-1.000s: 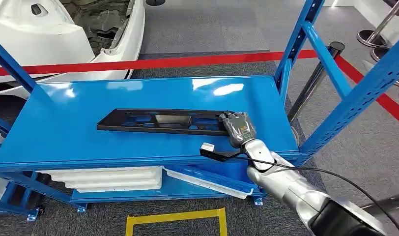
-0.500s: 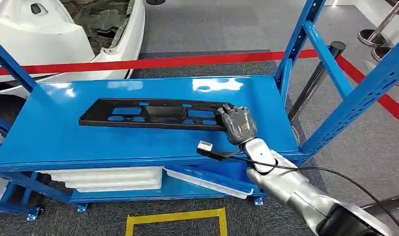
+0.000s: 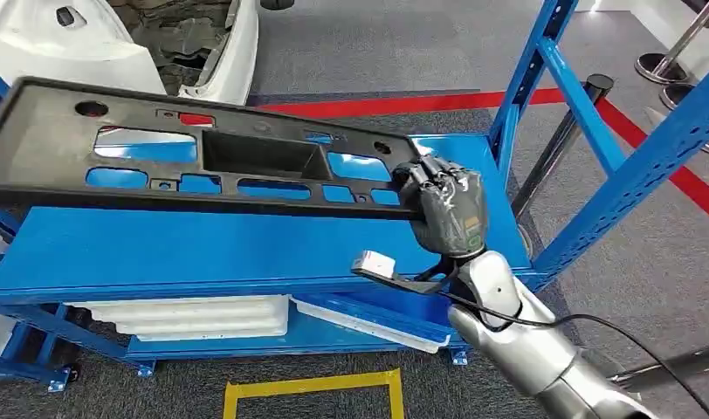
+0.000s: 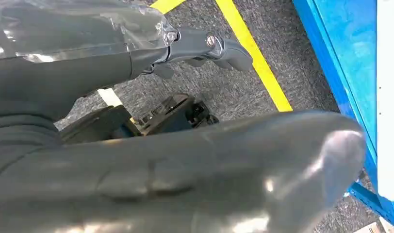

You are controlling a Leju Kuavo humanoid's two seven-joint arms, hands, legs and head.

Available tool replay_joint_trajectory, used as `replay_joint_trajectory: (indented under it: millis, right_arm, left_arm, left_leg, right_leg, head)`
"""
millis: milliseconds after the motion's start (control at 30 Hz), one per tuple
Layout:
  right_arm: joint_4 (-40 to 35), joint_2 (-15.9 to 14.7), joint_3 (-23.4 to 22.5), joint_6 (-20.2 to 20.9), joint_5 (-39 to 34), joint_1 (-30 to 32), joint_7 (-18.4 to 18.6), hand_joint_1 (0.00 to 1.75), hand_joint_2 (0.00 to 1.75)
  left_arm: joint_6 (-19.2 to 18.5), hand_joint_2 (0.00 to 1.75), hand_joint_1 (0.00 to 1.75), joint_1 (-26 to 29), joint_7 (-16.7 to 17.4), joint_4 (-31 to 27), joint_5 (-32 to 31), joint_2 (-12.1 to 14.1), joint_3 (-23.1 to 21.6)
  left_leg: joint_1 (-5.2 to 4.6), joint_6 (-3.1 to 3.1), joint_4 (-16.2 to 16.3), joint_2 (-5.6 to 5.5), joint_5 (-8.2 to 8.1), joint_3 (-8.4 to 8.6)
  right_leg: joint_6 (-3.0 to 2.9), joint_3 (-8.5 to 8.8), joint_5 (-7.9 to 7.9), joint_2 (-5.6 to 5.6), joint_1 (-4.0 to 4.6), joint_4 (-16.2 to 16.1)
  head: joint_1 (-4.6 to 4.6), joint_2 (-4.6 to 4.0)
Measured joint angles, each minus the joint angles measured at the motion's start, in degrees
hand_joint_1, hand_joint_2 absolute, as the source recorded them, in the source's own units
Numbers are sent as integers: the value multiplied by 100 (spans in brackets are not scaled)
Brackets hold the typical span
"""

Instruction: Take the parts from the cabinet and place them on the table.

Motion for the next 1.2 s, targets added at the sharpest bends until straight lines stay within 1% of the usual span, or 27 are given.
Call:
replay_joint_trajectory:
  millis: [133,200,367,467,500,633,733,900,1200]
  right_arm:
    - [-748,133,-351,0,-164,510,-432,175,175]
    - [-1077,212,-468,0,-223,764,-557,175,175]
    - [-1625,380,-577,0,-293,1358,-507,175,175]
    - [-1820,472,-577,0,-323,1630,-592,175,175]
    - [-1866,507,-577,0,-367,1702,-636,175,175]
    - [-1991,629,-577,0,-452,1895,-701,175,175]
    - [-1991,702,-577,0,-426,1990,-581,175,175]
    - [-1986,710,-577,2,-463,2011,-345,175,175]
    - [-1956,717,-577,2,-459,2011,-303,175,175]
  left_arm:
    - [79,0,0,53,-57,0,98,0,0]
    - [96,0,0,80,-109,0,142,0,0]
    - [153,0,0,88,-205,0,269,-4,2]
    - [157,0,0,87,-208,0,273,-7,2]
    - [160,175,0,87,-208,0,262,-9,2]
    - [153,175,0,88,-223,0,212,-11,17]
    - [144,175,0,86,-251,0,192,-13,22]
    - [96,175,0,82,-273,0,188,-13,26]
    - [46,175,0,79,-291,0,188,-24,39]
  left_leg:
    - [-1,0,0,0,-1,-1]
    - [-1,1,0,0,-2,-2]
    - [0,-3,-3,0,-5,-1]
    - [0,-3,-5,2,-5,-1]
    - [0,-3,-5,2,-5,-1]
    - [0,-3,-5,2,-5,0]
    - [0,-3,-5,2,-5,0]
    - [-1,-3,-5,2,-5,-1]
    - [0,-3,-5,2,-5,0]
  right_leg:
    - [0,-1,0,1,-1,-1]
    - [0,-2,-2,0,-1,-2]
    - [-3,-3,-6,0,0,-3]
    - [-3,-4,-5,3,0,-3]
    - [-3,-4,-5,3,0,-3]
    - [-3,-3,-5,3,0,-2]
    - [-3,-3,-5,3,0,-2]
    - [-3,-3,-5,3,-1,-3]
    - [-3,-4,-5,3,0,-3]
  head:
    - [2,0]
    - [0,0]
    - [0,0]
    - [0,0]
    - [-2,0]
    - [0,0]
    - [0,0]
    - [-2,0]
    - [0,0]
